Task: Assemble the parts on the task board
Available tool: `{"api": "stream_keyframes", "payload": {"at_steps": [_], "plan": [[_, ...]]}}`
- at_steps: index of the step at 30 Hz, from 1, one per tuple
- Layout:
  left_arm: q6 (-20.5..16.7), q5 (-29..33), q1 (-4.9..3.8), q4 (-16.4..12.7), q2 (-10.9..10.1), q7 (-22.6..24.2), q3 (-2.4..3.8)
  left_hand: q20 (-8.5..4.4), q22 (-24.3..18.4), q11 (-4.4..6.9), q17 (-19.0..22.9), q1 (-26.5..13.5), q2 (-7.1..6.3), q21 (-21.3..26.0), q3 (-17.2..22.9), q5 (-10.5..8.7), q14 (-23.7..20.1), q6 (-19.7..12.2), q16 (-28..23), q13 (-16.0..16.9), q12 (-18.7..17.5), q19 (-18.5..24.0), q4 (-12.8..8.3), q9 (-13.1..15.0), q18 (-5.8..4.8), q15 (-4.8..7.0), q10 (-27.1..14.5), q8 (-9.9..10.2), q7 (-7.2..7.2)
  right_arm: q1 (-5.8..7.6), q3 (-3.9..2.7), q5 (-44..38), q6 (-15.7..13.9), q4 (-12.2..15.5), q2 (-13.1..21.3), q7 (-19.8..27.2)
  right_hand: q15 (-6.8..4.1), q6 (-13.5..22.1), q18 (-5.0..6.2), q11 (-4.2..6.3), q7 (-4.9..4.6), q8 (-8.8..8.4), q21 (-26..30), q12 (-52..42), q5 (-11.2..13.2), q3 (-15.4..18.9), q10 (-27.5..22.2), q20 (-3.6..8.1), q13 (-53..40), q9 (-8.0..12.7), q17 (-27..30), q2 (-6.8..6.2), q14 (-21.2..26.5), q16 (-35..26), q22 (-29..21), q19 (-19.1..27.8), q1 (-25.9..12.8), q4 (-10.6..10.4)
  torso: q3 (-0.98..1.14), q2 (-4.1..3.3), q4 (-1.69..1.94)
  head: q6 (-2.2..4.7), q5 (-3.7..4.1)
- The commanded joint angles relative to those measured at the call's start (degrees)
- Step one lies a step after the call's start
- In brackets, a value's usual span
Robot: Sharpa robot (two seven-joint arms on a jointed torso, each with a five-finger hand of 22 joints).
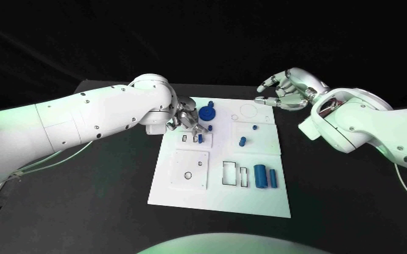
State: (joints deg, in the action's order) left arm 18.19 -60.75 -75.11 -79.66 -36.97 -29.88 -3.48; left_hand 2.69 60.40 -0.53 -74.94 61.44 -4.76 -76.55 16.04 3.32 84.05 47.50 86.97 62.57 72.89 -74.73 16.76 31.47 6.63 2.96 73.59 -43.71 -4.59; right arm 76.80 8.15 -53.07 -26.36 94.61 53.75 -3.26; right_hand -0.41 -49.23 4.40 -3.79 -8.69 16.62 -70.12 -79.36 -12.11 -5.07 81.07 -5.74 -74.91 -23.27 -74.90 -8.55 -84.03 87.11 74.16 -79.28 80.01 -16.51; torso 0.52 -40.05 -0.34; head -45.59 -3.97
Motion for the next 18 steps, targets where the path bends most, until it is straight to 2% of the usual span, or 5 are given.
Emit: {"api": "stream_keyframes", "payload": {"at_steps": [1, 10, 18], "plan": [[2.5, -1.0, -0.06, 0.2, 0.4, -0.3, -0.04, 0.23, 0.0, 0.05, -9.0, -0.5, 0.11, -0.3, -0.3, -0.22, 4.0, -0.5, -0.3, -0.1, -0.3, 0.0, 0.1, 0.1, -0.87, 0.02, -0.4, -0.3, 0.02, -0.01, 0.00, -0.8, 0.7, 0.0, 0.0, -0.2, 0.15, 0.5, 0.55, -0.12, 0.01, 0.26, 0.3, 0.2, -0.2, 0.2, -0.3, -0.02, -3.9, -0.1, -7.5, -0.24, -4.1, -0.3, 0.0, 0.5, -0.6, -0.1, -0.02, 0.00, -0.05, -0.18, 0.03], [3.0, -0.9, -0.03, 0.3, 0.9, -0.4, -0.15, 0.28, -0.4, 0.02, -8.8, -0.4, 0.35, -0.1, -0.4, -0.18, 3.9, -0.7, -0.5, -0.8, -0.8, 0.3, 0.0, 0.2, -0.79, -0.02, -1.0, -0.3, 0.00, -0.01, 0.00, -0.8, 0.8, -0.2, 0.0, -0.3, 0.15, 0.5, 0.55, -0.12, 0.01, 0.28, 0.3, 0.2, -0.3, 0.2, -0.3, -0.03, -3.9, -0.1, -7.5, -0.20, -4.1, -0.3, 0.0, 0.5, -0.6, -0.1, -0.04, 0.00, 0.01, -0.25, 0.19], [3.6, -0.8, 0.03, 0.8, 1.6, -0.5, -0.23, 0.37, -0.2, -0.02, -8.8, 0.8, 1.03, -0.2, 0.0, -0.13, 3.8, -0.9, -0.5, -0.7, -0.8, 0.4, -0.1, 0.4, -0.80, -0.08, -1.2, -0.4, -0.04, -0.01, 0.00, -1.0, 1.0, -0.2, 0.1, -0.4, 0.13, 0.7, 0.57, -0.09, 0.03, 0.67, 0.5, 0.2, -1.6, 0.1, -0.2, -0.02, -3.9, -0.2, -7.4, 0.16, -4.1, -0.3, -0.1, 0.5, -0.6, 0.0, 0.02, -0.03, -0.06, -0.51, 0.12]]}}
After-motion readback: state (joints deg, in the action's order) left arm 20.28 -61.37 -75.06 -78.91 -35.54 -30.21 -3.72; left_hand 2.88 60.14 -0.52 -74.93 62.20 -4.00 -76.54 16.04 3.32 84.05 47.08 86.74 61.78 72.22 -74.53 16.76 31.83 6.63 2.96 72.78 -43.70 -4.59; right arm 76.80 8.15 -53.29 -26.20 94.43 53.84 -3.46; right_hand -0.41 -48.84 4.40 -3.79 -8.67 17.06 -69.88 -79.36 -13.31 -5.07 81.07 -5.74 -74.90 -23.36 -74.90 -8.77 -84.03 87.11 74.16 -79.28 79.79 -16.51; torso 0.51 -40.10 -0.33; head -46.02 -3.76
